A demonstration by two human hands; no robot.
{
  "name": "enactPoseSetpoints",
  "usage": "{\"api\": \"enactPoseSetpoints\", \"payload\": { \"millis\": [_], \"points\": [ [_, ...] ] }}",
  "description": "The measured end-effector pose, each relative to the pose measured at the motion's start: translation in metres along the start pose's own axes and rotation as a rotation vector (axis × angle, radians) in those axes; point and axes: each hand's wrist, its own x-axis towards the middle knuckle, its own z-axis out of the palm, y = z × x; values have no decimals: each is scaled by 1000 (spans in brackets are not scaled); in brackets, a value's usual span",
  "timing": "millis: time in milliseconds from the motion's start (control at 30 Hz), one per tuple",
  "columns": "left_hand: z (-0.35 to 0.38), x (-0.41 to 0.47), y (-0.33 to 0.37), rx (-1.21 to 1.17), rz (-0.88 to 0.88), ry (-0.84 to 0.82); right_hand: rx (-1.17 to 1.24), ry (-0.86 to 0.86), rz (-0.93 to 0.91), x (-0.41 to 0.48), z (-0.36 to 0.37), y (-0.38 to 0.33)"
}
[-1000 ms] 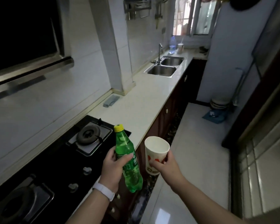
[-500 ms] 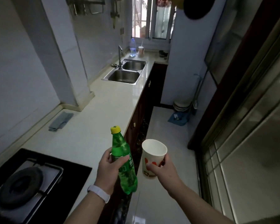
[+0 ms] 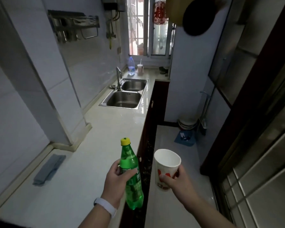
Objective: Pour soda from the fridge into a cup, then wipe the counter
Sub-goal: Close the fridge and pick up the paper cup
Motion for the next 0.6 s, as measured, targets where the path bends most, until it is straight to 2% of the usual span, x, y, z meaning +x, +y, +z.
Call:
{"api": "enactPoseSetpoints", "payload": {
  "millis": [300, 600],
  "points": [
    [57, 94, -3, 33, -34, 58, 58, -50, 42, 116, -30, 2],
    [147, 196, 14, 27, -16, 226, 59, -236, 71, 270, -89, -24]
  ]
}}
